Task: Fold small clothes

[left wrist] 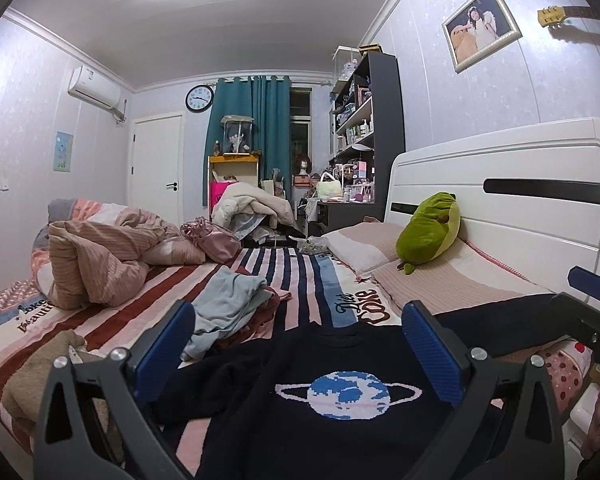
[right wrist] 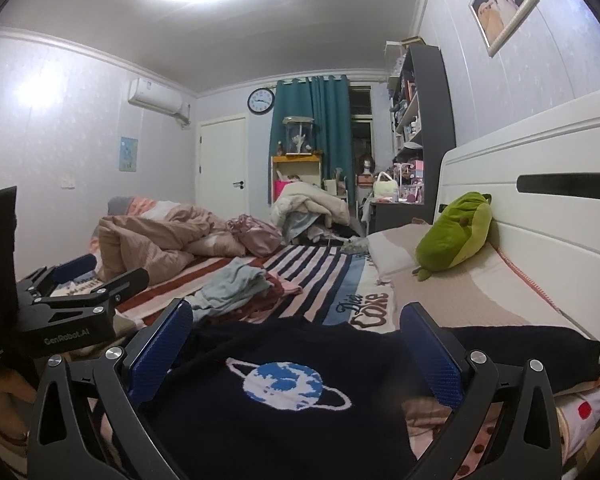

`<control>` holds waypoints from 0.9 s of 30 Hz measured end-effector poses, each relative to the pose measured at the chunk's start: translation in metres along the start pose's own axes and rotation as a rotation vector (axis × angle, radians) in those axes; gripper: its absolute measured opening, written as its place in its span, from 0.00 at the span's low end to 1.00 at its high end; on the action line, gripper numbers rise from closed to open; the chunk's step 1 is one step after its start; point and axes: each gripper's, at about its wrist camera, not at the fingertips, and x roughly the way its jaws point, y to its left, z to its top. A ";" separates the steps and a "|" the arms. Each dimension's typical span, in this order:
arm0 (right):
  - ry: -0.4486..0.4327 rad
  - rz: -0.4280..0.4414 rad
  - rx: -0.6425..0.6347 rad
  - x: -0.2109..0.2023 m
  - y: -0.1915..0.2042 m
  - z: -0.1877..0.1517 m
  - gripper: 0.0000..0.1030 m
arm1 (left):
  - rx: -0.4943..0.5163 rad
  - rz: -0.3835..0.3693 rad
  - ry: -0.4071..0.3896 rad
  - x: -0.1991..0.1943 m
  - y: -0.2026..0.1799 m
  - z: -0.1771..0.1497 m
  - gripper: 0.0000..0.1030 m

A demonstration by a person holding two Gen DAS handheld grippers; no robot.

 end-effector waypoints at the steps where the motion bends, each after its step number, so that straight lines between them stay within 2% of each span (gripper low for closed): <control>1: 0.001 0.000 0.000 0.000 0.000 0.000 1.00 | 0.001 0.001 0.000 -0.001 0.000 0.000 0.99; 16: -0.034 0.026 0.026 -0.009 0.007 0.001 1.00 | 0.022 0.017 -0.010 -0.012 -0.008 0.006 0.99; 27: -0.040 0.040 0.037 -0.016 -0.005 -0.002 1.00 | 0.017 0.002 -0.003 -0.015 -0.013 0.008 0.99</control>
